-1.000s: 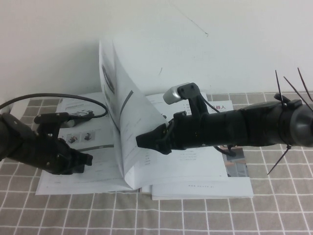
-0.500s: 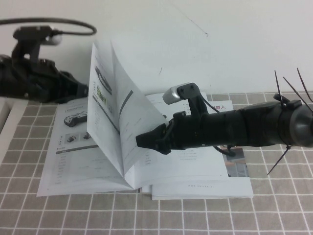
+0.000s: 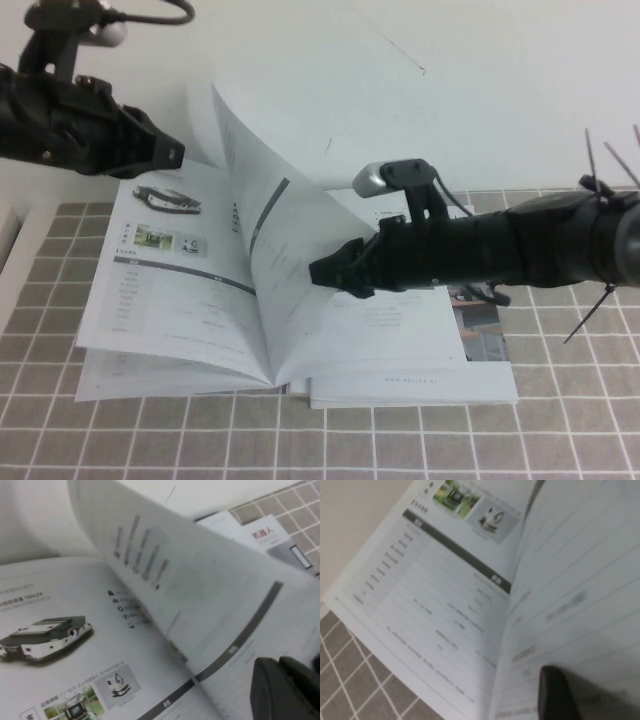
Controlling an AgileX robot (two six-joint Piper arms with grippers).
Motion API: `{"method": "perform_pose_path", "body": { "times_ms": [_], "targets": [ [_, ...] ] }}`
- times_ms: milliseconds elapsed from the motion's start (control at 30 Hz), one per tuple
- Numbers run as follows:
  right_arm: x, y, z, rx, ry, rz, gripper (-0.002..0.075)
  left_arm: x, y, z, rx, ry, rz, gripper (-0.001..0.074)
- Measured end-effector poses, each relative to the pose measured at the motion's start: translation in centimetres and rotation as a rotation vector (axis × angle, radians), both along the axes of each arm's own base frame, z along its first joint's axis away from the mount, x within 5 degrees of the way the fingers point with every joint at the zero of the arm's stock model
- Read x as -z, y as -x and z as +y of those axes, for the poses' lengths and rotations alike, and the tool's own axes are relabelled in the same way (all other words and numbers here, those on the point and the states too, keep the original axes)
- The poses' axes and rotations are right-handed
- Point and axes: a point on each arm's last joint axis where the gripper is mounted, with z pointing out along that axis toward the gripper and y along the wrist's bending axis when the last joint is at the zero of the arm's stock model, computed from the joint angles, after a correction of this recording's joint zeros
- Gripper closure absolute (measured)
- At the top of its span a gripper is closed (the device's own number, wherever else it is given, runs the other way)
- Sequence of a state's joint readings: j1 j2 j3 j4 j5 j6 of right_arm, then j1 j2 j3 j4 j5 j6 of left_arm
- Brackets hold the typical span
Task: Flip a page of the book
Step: Open the closed book
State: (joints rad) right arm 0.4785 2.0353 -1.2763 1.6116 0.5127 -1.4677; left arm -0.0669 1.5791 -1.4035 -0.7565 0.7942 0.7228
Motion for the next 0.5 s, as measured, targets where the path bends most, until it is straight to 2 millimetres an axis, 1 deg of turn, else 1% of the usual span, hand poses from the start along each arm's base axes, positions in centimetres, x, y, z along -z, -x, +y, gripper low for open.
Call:
{"method": "perform_pose_path", "body": {
  "times_ms": [167, 233, 333, 400, 500],
  "targets": [
    [-2.7, -0.1, -2.6, 0.020, 0.062, 0.001, 0.0402, 4.2, -2.5, -0.3, -0.004, 0.019, 0.121, 0.0738],
    [-3.3, 0.2, -2.9, 0.009, 0.087, 0.017, 0.0402, 6.0, -3.4, -0.5, -0.002, 0.033, 0.165, 0.0738],
    [-3.8, 0.8, -3.2, -0.022, 0.120, 0.029, 0.0397, 9.1, -4.8, -0.9, 0.012, 0.067, 0.229, 0.0738],
    [-3.7, 0.9, -3.3, -0.030, 0.140, 0.044, 0.0377, 10.9, -5.4, -1.1, 0.024, 0.092, 0.276, 0.0738],
    [-3.8, 0.8, -3.9, -0.015, 0.164, 0.060, 0.0330, 12.8, -5.6, -1.4, 0.055, 0.103, 0.338, 0.0738]
  ]
}}
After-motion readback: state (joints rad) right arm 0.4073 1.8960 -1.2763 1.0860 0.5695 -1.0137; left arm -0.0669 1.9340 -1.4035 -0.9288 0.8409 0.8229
